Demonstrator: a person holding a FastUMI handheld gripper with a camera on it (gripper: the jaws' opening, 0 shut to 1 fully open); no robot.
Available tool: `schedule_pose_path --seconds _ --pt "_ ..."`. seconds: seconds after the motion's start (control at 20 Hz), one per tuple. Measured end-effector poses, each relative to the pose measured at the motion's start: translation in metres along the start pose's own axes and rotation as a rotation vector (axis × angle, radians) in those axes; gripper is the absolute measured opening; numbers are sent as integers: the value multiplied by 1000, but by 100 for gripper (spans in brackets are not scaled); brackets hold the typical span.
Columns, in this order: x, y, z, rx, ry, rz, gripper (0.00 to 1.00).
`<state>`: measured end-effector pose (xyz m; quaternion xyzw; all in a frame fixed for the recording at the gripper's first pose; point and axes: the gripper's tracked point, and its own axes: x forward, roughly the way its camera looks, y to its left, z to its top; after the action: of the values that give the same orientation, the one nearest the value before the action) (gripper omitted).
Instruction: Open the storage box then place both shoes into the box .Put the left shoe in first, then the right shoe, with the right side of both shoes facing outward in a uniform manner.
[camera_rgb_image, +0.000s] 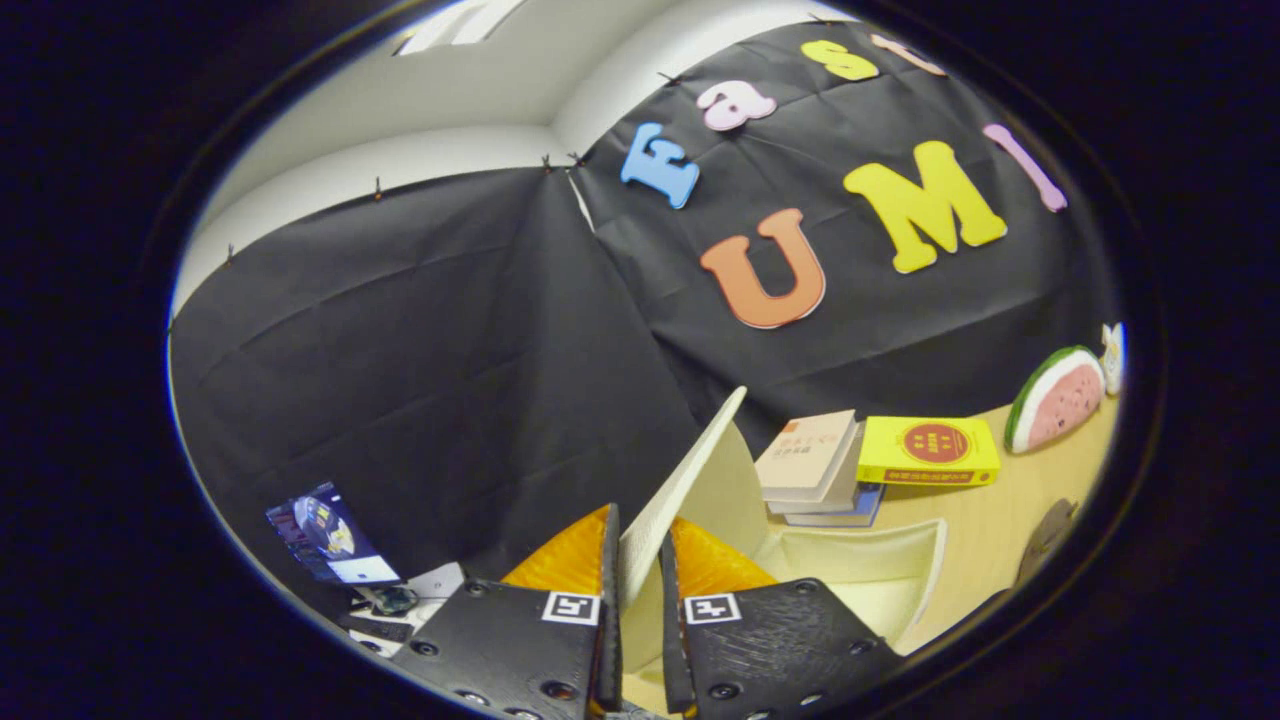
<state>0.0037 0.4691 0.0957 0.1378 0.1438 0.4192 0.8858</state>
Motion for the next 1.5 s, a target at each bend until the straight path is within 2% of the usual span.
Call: schedule_pose_path --seconds 0.15,0.25,0.55,0.75,1.05,1.3,1.5 --pt "29 25 -11 -29 35 20 20" --pt "46 44 -21 -79 61 41 31" --pt "77 79 -56 -247 101 85 97" --pt "76 74 -60 -249 85 65 96" --pt "50 29 -39 -238 -5 -53 96" --pt "-4 -26 -9 -244 -46 -155 96" --pt "-70 -102 10 -260 -85 -294 96"
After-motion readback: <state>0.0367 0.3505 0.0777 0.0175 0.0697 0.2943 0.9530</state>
